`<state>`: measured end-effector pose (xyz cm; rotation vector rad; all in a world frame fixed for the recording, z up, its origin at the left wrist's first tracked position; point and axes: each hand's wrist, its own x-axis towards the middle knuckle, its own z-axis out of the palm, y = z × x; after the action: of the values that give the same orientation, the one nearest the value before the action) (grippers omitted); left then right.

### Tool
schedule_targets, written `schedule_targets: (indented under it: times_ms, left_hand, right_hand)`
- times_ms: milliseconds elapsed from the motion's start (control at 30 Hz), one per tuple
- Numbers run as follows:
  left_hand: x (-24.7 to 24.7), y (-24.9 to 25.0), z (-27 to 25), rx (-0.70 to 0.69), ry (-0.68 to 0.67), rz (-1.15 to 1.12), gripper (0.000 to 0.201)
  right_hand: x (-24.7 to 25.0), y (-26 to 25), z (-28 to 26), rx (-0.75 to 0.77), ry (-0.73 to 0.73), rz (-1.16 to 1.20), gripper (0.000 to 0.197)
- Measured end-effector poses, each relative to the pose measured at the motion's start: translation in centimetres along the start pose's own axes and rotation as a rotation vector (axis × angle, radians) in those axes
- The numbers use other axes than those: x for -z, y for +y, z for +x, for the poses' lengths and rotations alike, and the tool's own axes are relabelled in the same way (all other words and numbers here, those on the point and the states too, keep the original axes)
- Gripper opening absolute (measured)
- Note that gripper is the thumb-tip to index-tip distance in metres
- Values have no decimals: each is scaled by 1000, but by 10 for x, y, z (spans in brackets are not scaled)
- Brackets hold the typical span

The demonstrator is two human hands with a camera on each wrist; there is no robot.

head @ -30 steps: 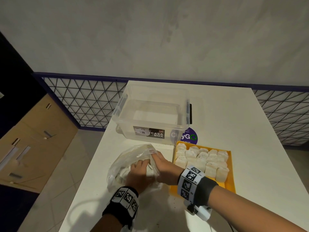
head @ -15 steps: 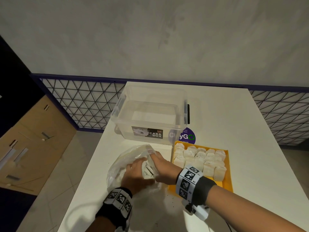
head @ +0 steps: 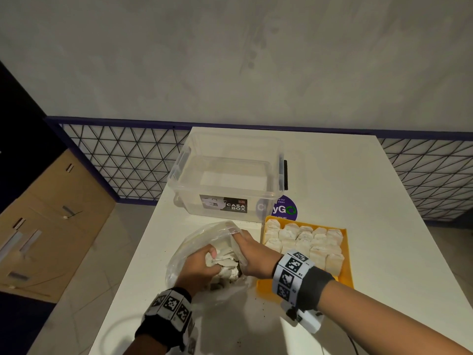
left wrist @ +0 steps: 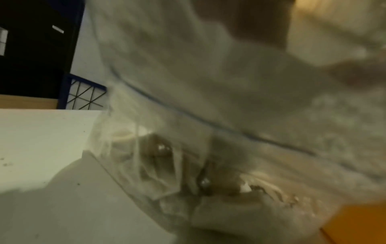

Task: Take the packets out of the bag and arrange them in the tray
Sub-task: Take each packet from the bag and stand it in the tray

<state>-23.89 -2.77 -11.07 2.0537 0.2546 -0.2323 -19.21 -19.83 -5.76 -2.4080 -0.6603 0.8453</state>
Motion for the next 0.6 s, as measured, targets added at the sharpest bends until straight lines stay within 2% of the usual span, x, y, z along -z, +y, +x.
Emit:
schedule_targets:
  times_ms: [133, 233, 367, 533, 600]
  left_hand:
    - [8, 10, -9, 31, -90, -215, 28]
    - [13, 9, -11, 60, -79, -325, 37]
    - [15, 15, -19, 49, -97, -364, 43]
    - [17, 18, -20, 35, -96, -351, 38]
    - [16, 22, -21, 43, -109, -351, 27]
  right_hand:
    - [2, 0, 0, -31, -34, -29, 103]
    - [0, -1, 1, -44, -38, -53, 102]
    - [1, -2, 1, -52, -55, -106, 98]
    - [4, -4, -3, -35, -48, -152, 92]
    - [5, -7, -7, -22, -46, -160, 86]
